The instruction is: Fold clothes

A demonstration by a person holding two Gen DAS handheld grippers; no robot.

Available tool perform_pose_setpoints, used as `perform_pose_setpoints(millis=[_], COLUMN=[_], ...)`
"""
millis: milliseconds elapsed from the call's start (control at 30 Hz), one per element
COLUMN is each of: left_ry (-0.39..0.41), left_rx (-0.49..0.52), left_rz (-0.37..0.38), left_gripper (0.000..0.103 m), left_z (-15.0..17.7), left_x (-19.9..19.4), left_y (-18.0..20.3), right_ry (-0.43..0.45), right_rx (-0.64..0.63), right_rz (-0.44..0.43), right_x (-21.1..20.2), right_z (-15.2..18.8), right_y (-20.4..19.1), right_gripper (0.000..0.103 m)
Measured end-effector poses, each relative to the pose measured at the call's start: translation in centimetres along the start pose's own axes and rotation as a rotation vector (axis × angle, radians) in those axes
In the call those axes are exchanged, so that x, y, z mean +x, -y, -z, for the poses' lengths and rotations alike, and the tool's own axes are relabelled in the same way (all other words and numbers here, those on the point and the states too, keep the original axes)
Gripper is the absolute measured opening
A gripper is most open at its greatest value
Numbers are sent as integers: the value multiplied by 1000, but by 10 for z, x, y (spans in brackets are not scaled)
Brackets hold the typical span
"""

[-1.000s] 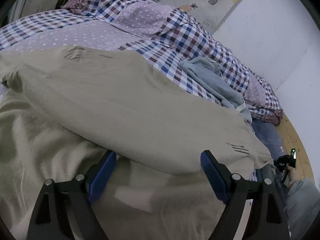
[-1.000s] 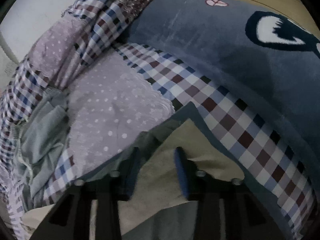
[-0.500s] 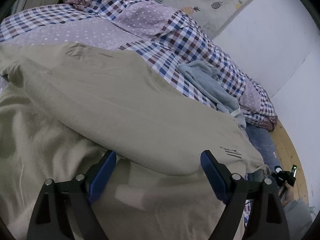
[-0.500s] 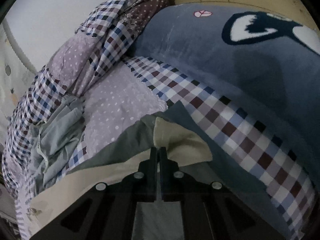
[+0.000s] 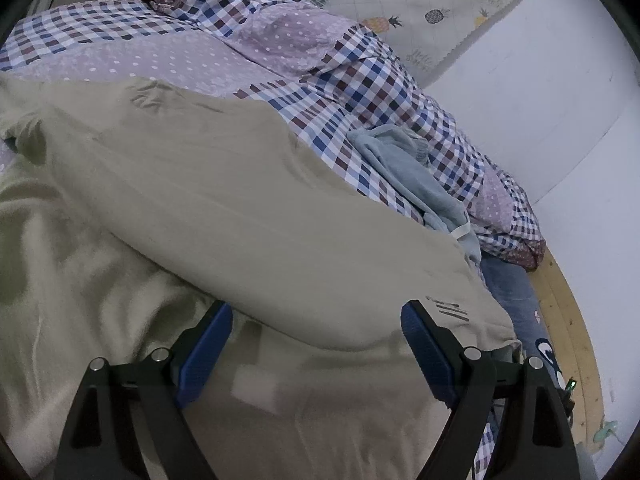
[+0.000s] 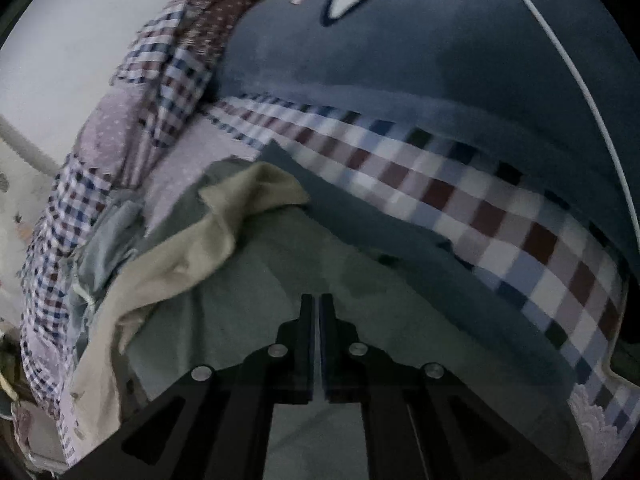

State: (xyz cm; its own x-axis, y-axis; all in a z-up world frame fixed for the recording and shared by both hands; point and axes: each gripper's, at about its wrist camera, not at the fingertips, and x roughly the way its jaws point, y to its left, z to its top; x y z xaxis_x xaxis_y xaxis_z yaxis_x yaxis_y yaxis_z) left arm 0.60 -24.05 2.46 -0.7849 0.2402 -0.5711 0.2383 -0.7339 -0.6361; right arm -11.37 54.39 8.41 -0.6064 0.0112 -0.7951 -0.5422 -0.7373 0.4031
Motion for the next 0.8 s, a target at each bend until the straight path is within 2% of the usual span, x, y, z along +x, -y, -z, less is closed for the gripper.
perform_pose_setpoints(millis=[67, 100, 133, 200, 300, 500, 533, 567, 600, 667, 800], left_ry=[-2, -3, -4, -6, -10, -18, -18, -19, -19, -19, -18], left_rx=[5, 5, 7, 14, 25, 46, 48, 50, 51, 45, 34], left_rz=[-2, -1, -2, -7, -13, -27, -28, -30, -30, -26, -17], left_gripper=[88, 88, 88, 88, 88, 88, 88, 88, 88, 88, 88], left_z=[0, 0, 1, 1, 3, 6, 6, 6, 6, 5, 4], left_x=[1, 2, 2, 4, 5, 8, 9, 9, 9, 9, 7], left_y=[2, 2, 3, 4, 5, 8, 8, 8, 8, 8, 7], right_ry=[27, 47, 72, 110, 132, 117, 114, 104, 93, 87, 142], right_rx=[-15, -49, -102, -192, -342, -529, -540, -526, -499, -439, -323], right_rz=[-31, -34, -21, -4, 74, 210, 225, 235, 239, 231, 184], right_x=[0, 1, 1, 1, 11, 41, 45, 48, 50, 46, 19], right_z=[-10, -16, -21, -30, -40, -48, -51, -54, -56, -57, -54], right_y=[-8, -18, -31, -55, -93, -131, -133, -131, -125, -110, -72], right_gripper=[6, 12, 28, 49, 49, 47, 41, 29, 3, 2, 2])
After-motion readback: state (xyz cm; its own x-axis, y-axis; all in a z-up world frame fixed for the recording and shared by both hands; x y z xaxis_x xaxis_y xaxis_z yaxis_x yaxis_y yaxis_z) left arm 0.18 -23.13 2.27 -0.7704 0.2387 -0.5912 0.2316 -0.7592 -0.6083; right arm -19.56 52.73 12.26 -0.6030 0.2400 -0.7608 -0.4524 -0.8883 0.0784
